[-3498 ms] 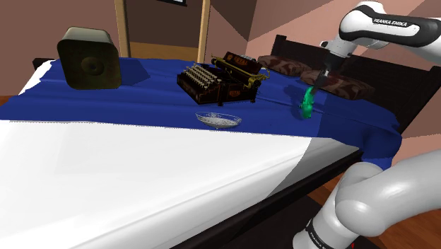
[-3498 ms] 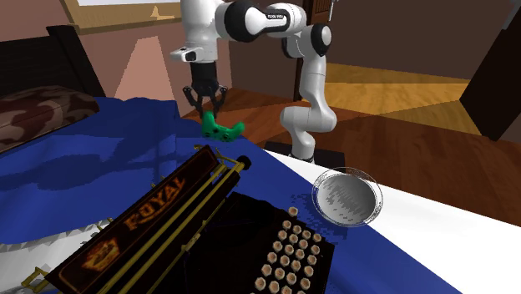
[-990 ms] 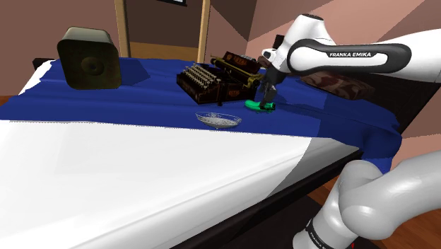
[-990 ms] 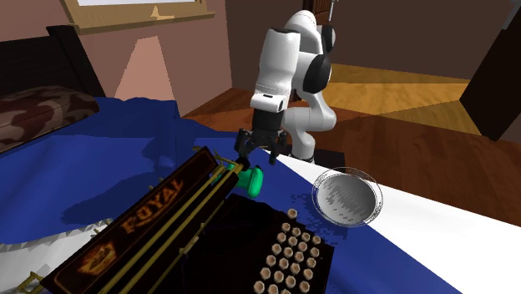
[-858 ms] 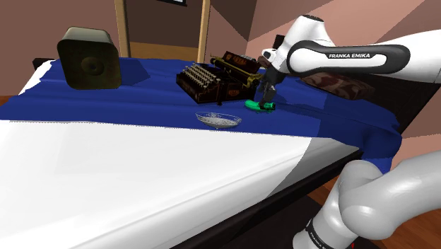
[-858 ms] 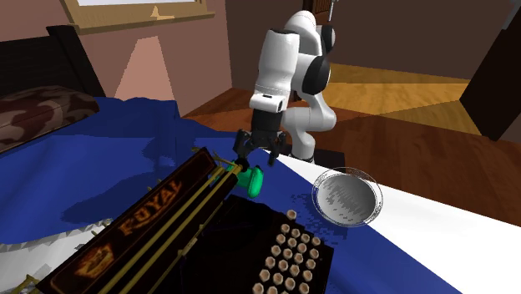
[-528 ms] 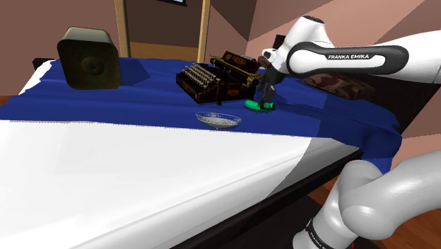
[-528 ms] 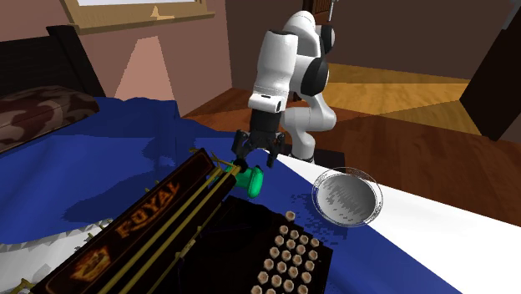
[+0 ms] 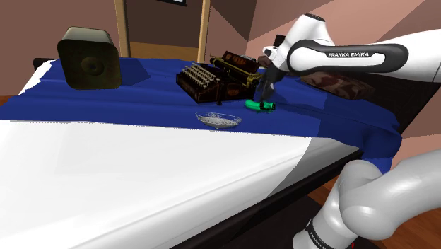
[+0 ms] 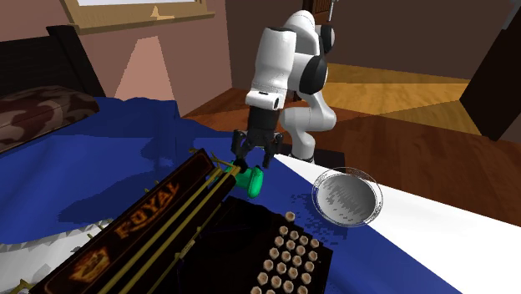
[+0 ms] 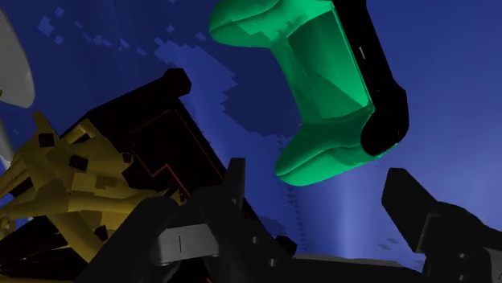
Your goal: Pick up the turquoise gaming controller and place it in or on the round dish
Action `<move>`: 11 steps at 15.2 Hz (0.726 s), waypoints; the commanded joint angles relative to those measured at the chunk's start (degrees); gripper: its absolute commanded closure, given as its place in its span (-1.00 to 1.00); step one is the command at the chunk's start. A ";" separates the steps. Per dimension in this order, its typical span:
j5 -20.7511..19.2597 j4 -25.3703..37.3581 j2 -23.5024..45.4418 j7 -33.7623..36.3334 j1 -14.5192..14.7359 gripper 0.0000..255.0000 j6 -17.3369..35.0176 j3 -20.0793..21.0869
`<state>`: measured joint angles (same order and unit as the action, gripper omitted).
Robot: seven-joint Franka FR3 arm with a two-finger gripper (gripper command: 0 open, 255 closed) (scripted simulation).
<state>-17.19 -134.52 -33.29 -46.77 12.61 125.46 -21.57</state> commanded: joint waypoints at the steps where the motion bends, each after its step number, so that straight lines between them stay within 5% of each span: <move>1: 0.37 -0.23 4.59 -0.40 0.48 1.00 -0.16 -0.36; 9: -0.07 -0.66 1.51 -0.32 -0.03 1.00 -1.35 0.19; 10: -0.07 -0.66 1.51 -0.32 -0.03 -1.00 -1.35 0.18; 11: 0.76 4.89 6.38 1.71 0.73 -1.00 -8.48 2.16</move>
<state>-16.88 -132.63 -29.65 -46.22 12.90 121.41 -20.50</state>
